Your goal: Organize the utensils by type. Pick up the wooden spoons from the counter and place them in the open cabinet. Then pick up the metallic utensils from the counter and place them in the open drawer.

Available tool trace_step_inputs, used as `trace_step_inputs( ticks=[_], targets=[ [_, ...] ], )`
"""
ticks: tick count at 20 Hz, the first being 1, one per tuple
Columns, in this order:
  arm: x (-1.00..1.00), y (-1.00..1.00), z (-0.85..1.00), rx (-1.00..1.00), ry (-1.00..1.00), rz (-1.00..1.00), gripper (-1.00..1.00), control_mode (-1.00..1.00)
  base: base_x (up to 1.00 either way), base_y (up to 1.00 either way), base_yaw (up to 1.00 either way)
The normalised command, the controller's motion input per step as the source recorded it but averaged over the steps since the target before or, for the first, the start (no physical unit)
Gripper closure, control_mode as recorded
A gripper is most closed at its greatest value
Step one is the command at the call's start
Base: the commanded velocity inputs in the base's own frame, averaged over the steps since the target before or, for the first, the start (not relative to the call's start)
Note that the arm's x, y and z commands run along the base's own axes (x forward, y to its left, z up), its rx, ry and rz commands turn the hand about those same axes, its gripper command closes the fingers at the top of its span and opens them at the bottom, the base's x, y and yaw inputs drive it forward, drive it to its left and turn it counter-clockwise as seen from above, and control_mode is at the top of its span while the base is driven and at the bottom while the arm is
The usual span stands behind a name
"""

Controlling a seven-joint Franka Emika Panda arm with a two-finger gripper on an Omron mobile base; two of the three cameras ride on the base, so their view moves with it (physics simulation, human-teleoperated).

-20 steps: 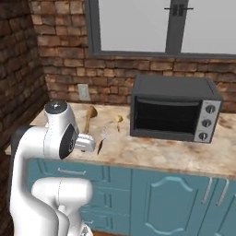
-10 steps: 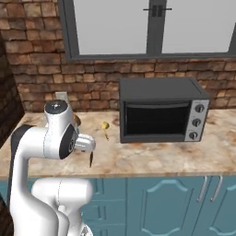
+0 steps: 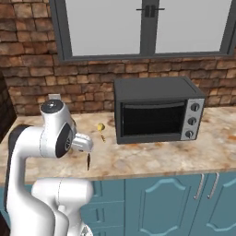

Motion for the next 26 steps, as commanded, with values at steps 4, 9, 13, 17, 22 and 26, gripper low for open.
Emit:
trace_step_inputs(
  ticks=[4, 9, 13, 17, 22, 26],
  targets=[
    [0.19, 0.34, -0.18, -0.08, 0.06, 0.07, -1.0, -1.0, 0.0, 0.0, 0.0],
    [0.33, 0.54, -0.07, -0.19, 0.1, 0.18, -1.0, -1.0, 0.0, 0.0, 0.0],
    [0.38, 0.53, 0.0, -0.17, 0.01, 0.2, -1.0, -1.0, 0.0, 0.0, 0.0],
    [0.47, 0.49, -0.14, -0.09, 0.06, 0.16, -1.0, -1.0, 0.0, 0.0, 0.0],
    [0.6, 0.24, -0.32, 0.0, 0.12, 0.13, -1.0, -1.0, 0.0, 0.0, 0.0],
    [0.66, 0.1, -0.22, 0.01, 0.01, 0.07, -1.0, -1.0, 0.0, 0.0, 0.0]
  ],
)
